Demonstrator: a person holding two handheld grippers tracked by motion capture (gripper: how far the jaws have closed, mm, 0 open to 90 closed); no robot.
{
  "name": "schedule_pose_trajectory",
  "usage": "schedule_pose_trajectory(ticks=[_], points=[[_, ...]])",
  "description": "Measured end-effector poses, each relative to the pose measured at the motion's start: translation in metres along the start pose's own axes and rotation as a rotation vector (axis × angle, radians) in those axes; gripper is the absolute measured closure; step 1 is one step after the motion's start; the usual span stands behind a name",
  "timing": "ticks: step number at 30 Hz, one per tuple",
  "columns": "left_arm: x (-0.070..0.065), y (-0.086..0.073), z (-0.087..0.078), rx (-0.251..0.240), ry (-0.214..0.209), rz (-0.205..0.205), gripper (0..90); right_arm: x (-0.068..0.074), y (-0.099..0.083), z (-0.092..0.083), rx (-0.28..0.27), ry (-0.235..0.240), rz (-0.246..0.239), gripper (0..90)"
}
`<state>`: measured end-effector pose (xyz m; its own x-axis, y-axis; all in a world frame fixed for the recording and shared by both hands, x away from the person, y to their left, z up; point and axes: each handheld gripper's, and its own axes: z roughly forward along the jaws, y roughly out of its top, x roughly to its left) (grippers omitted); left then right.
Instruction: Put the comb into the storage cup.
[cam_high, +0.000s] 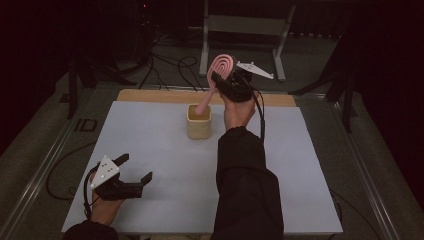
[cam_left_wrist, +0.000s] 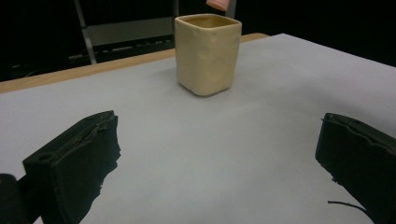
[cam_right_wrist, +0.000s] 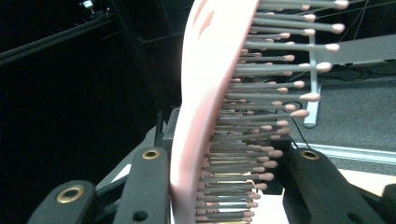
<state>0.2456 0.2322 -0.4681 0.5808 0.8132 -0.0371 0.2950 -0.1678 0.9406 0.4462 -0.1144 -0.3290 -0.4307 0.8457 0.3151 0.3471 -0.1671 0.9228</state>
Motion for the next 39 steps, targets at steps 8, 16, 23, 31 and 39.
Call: schedule_pose_trajectory(ticks=[8,16,23,31,39], points=[[0.003,-0.001,-0.005,-0.015,0.003,-0.025,0.2,0.0,-0.006,0.001,0.005,-0.006,0.01,63.6],[0.005,-0.002,-0.007,-0.023,0.002,-0.043,0.2,-0.001,-0.009,0.006,0.008,-0.012,0.021,63.6],[0.004,-0.001,-0.005,-0.013,0.001,-0.029,0.2,0.0,-0.016,0.015,0.027,-0.009,0.024,63.6],[0.004,-0.001,-0.005,-0.014,0.001,-0.03,0.2,0.002,-0.02,0.022,0.05,-0.008,0.02,63.6],[0.003,-0.001,-0.005,-0.011,0.003,-0.026,0.2,0.004,-0.026,0.028,0.067,-0.003,0.018,63.6]])
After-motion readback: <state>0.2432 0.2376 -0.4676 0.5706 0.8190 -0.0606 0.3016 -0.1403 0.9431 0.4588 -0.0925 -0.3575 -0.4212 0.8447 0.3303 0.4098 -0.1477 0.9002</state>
